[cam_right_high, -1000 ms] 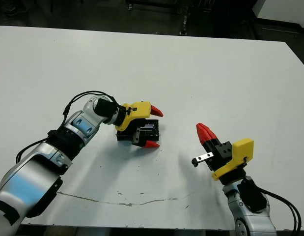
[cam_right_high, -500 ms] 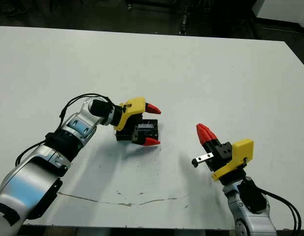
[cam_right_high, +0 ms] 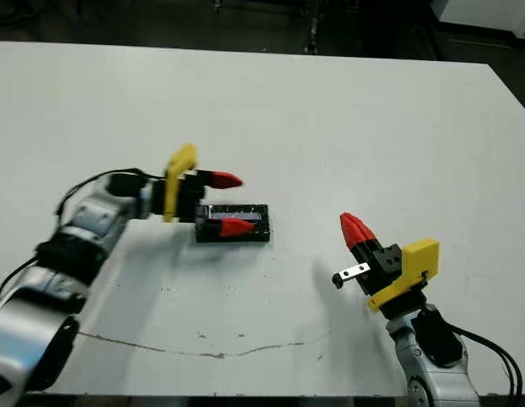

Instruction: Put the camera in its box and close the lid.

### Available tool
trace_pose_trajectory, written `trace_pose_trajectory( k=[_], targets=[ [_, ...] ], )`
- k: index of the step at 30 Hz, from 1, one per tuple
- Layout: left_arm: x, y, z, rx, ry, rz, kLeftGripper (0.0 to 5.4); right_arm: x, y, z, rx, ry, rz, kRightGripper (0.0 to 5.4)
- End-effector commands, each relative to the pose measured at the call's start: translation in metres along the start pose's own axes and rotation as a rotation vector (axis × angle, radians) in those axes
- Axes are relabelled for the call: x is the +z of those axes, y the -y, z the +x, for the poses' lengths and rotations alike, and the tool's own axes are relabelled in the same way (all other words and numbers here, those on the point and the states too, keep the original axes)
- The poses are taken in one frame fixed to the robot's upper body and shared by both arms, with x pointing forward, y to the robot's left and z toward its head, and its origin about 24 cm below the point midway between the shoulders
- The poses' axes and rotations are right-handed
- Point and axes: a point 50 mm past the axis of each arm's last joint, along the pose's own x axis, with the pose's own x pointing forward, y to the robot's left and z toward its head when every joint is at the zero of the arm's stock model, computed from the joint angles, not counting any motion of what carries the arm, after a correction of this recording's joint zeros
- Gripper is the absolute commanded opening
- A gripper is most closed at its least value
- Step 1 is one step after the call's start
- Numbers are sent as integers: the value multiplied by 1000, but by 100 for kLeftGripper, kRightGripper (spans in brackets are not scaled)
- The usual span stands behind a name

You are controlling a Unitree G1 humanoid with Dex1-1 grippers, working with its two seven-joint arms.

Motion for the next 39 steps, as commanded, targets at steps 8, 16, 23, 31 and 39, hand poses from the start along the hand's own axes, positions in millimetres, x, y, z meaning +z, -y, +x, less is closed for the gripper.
trace_pose_trajectory(
  k=[8, 16, 23, 31, 39],
  targets=[
    [11, 4, -44, 155, 252, -108, 540, 0, 3, -1, -14, -9, -8, 0],
    [2, 39, -61, 559, 490, -155, 487, 5, 6, 3, -57, 59, 35, 0],
    [-22, 68, -66, 839, 549, -73, 381, 7, 5, 6, -209, 109, 67, 0],
    [-52, 95, -58, 1096, 543, 36, 270, 5, 1, 6, -274, 130, 111, 0],
    [-57, 97, -49, 1113, 534, 38, 148, 3, -1, 5, -278, 107, 97, 0]
  ],
)
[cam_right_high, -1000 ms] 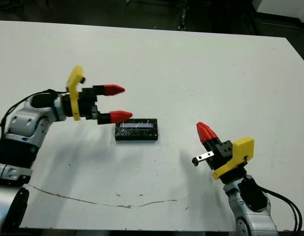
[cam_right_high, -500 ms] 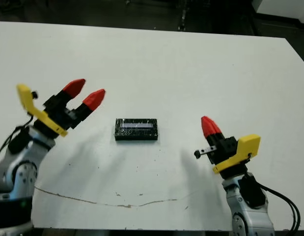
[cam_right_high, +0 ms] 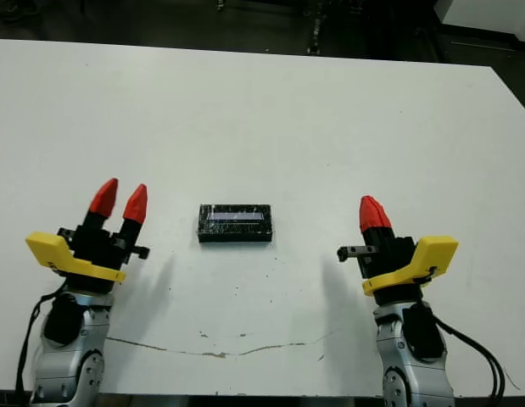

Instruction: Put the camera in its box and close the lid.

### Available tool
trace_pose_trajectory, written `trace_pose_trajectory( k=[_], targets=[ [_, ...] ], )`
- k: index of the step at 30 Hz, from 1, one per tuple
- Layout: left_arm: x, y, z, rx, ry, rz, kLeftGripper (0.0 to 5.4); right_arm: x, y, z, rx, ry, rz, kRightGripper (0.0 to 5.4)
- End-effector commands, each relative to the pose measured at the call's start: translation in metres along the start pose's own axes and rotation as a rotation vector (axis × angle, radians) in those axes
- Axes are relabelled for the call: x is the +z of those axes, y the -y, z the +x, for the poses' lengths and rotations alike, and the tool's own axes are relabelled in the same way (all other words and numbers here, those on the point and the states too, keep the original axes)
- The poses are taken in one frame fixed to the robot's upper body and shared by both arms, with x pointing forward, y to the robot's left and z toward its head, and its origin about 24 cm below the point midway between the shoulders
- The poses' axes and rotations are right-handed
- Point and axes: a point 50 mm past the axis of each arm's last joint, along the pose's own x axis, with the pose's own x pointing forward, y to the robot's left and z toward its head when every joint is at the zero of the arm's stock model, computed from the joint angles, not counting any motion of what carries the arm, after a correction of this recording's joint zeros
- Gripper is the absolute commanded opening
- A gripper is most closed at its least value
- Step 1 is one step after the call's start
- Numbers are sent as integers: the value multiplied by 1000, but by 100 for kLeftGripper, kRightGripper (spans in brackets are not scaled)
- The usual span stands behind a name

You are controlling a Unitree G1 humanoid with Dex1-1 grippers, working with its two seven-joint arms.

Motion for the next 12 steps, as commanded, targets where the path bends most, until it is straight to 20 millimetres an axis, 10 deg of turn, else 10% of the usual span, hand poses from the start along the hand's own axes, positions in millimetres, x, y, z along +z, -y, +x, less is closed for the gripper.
trace_pose_trajectory(
  k=[1, 12],
  targets=[
    [-3, 0, -2, 11, -18, 3, 137, -1, 2, -3, -10, -9, -10, 0],
    [-4, 2, -3, 4, -23, -9, 1, -2, -1, -3, -5, -15, -15, 0]
  ],
)
